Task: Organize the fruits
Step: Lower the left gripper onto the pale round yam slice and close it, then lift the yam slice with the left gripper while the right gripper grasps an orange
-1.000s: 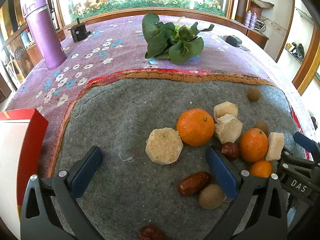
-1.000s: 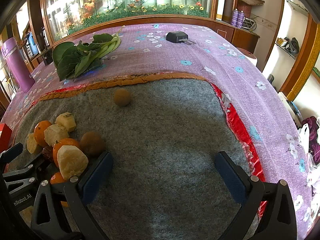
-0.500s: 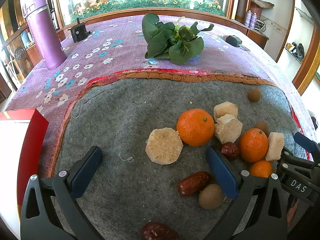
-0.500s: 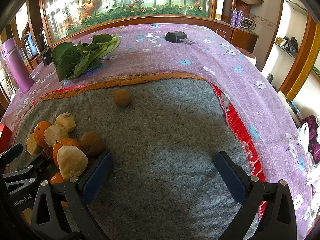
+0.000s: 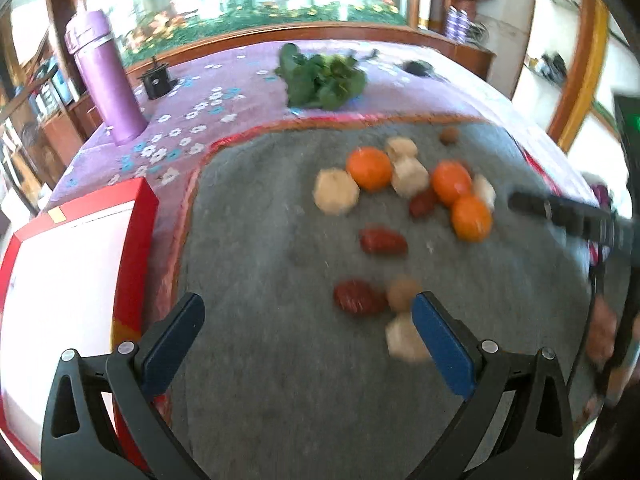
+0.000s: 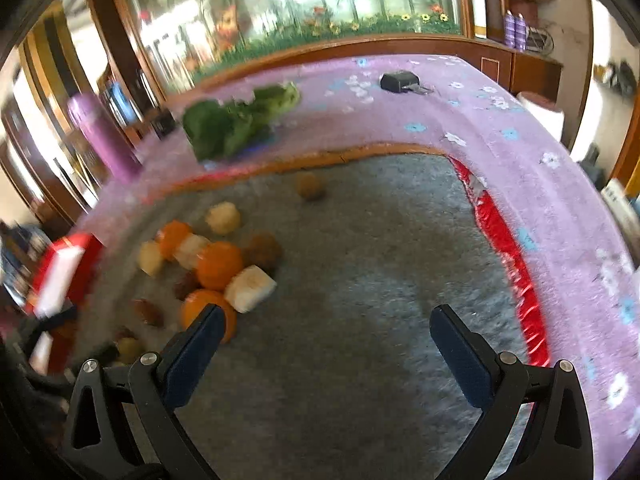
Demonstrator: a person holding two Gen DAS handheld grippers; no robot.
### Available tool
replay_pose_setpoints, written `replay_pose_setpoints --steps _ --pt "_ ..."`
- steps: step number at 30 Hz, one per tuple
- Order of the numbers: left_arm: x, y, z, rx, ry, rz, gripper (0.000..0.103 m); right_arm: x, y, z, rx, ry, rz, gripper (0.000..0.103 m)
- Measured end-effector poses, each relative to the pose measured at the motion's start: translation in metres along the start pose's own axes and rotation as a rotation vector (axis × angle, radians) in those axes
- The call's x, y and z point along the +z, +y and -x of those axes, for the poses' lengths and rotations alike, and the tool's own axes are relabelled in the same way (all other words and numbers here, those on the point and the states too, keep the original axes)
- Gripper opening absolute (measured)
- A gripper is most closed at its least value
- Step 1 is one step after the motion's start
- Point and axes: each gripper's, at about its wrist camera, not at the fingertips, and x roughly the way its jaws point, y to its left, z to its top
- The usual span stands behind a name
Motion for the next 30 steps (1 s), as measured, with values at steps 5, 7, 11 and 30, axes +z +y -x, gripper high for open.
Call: replay_pose_setpoints --steps 5,7,11,30 --pt "-0.005 -0.013 0.001 -0.025 0.041 -0.033 0.103 0.0 -0.011 -0.004 0.031 0.022 -0.069 0.103" --pt "-0.004 -0.015 0.0 -0.042 0.039 -0.023 0.103 0.0 -0.011 0.001 0.04 -0.002 -0.076 0.103" --pt "0.0 -0.024 -0.006 -0.049 0.083 -0.035 0.071 0.001 -0.01 0.003 0.034 -0.018 -0.076 0.103" --pt "-0.02 -0.012 0.032 -0.128 0.027 -0.01 0.022 -0.006 0.018 0.009 0.122 -0.017 -0.018 0.101"
